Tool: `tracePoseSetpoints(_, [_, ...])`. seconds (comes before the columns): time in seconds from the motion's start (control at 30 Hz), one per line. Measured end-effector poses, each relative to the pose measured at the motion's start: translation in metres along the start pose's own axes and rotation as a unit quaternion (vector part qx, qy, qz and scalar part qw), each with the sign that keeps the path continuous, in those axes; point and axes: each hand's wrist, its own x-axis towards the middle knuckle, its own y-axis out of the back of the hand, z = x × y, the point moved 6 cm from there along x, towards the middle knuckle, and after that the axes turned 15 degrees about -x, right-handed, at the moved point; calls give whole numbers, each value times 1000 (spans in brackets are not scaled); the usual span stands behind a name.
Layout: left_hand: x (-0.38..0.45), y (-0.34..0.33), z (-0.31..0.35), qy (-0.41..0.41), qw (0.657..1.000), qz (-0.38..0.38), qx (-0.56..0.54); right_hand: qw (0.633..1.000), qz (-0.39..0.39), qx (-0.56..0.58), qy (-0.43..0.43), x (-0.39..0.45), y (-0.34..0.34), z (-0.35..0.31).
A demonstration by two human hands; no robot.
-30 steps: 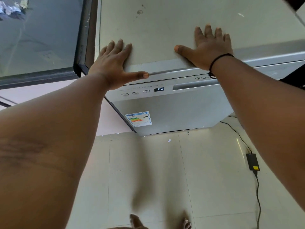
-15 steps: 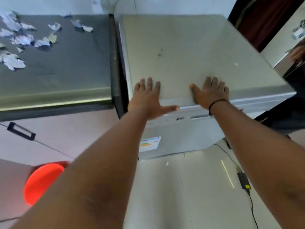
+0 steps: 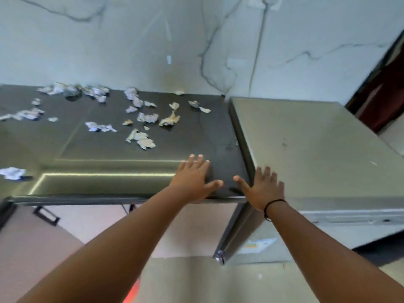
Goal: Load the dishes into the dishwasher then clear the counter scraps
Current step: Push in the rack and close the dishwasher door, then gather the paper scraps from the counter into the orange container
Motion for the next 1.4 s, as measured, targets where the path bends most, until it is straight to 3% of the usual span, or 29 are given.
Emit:
tracePoseSetpoints(0.13, [-27,55,-114,147,987,55,42,993,35,-15,111,14,17,-96])
tracePoseSetpoints(0.3, [-51,68,-192,239,967,68,53,991,59,-38,114,52,21,-137])
tracePoseSetpoints(0.63, [1,98,-244,286,950,121,28,991,84,94,48,195,61,-171])
tracePoseSetpoints(0.8, [26,114,-259,299,939,173,4,984,96,111,102,274,82,-185])
tracePoseSetpoints(0.97, [28,137,-284,361,882,299,-54,974,93,90,184,326,97,-205])
tracePoseSetpoints(1.1, [40,153,-309,402,849,335,-77,970,120,33,210,357,105,-236])
tracePoseSetpoints(1.17, [52,158,-316,386,864,313,-78,962,135,36,237,370,112,-254])
tracePoseSetpoints(1.3, [83,156,-317,281,936,203,-56,942,141,61,299,392,123,-292])
tracePoseSetpoints(1.4, [93,156,-314,212,961,167,-55,925,156,65,340,403,132,-318])
